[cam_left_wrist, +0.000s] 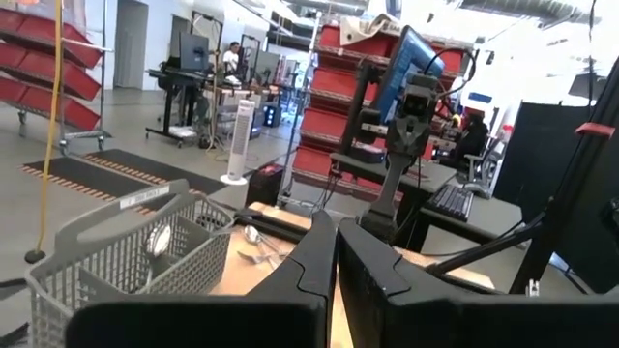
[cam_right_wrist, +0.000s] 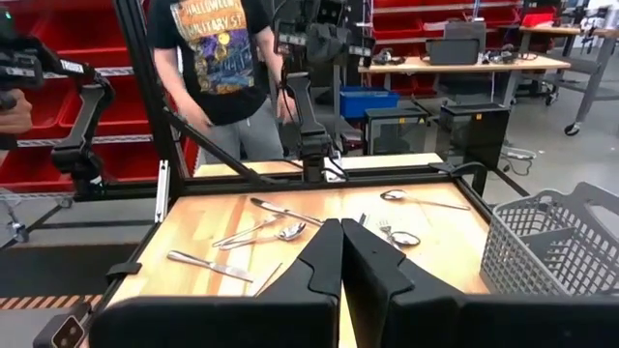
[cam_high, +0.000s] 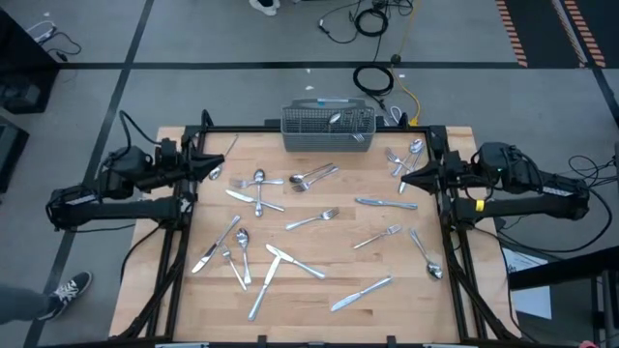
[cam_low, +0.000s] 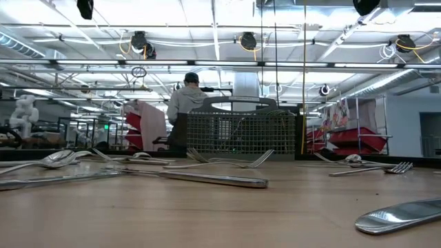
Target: Sort silverware
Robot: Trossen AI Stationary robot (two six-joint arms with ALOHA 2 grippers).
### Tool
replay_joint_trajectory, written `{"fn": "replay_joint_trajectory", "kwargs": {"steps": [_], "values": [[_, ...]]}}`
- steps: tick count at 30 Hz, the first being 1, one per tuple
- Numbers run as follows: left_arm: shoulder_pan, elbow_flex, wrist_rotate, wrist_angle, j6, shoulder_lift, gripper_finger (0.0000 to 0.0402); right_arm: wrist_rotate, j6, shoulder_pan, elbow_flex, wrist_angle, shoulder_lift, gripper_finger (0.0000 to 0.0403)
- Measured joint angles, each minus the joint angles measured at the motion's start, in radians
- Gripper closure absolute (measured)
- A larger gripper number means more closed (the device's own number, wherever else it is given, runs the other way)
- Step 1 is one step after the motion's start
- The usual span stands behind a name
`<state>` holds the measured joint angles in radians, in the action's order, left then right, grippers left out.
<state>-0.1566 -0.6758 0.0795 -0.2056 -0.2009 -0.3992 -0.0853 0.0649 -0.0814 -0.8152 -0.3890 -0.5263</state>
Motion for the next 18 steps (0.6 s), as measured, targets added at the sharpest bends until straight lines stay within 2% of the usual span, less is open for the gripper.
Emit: {"fn": "replay_joint_trajectory", "kwargs": {"steps": [4, 18], "values": [[0.000, 0.043, 0.003, 0.062, -0.003, 0.000, 0.0379, 0.000, 0.005, 0.000, 0.045, 0.026, 0.035, 0.0403], [0.000, 0.061, 0.044, 0.061, -0.003, -0.003, 0.0379, 0.006, 0.122, 0.000, 0.242, 0.049, 0.224, 0.0403]]}}
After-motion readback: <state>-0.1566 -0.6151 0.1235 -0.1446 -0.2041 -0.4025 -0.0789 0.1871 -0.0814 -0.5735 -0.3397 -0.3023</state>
